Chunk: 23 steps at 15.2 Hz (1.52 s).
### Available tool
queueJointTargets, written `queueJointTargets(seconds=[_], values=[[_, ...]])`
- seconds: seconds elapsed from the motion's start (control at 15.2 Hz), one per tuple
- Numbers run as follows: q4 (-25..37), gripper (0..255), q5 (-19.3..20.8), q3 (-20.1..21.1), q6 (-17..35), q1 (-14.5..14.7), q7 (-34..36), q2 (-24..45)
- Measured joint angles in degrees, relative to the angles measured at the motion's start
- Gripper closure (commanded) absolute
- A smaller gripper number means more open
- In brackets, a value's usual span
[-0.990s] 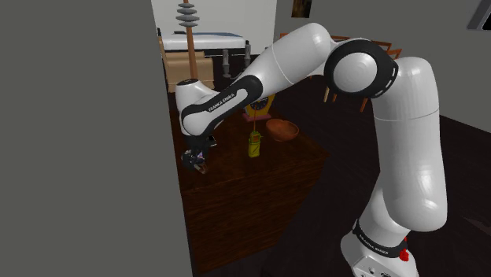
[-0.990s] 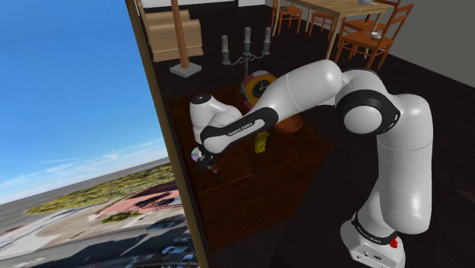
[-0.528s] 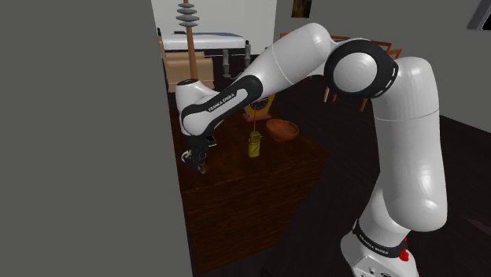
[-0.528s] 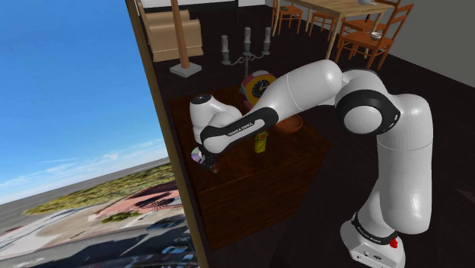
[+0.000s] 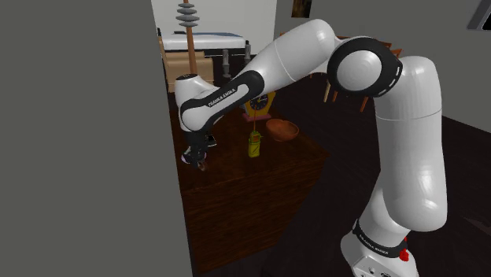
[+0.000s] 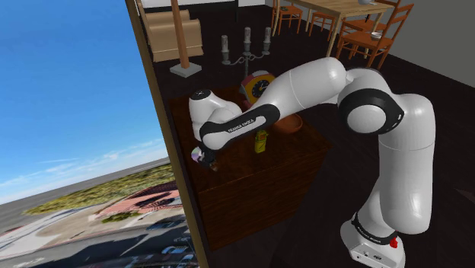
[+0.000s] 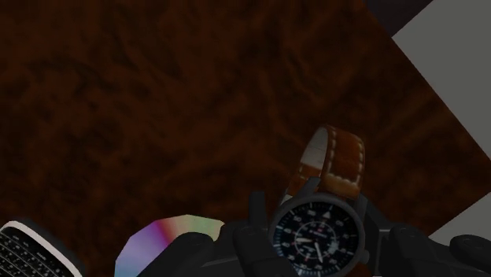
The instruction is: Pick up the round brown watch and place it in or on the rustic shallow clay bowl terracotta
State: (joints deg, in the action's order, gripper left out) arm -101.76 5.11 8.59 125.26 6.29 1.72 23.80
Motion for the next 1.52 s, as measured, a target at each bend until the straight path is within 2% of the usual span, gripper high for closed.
queueJointTargets(seconds=[1.52], values=[[9.4,255,-1.4,0.6,-15.3,-0.3,-1.1,-6.0]])
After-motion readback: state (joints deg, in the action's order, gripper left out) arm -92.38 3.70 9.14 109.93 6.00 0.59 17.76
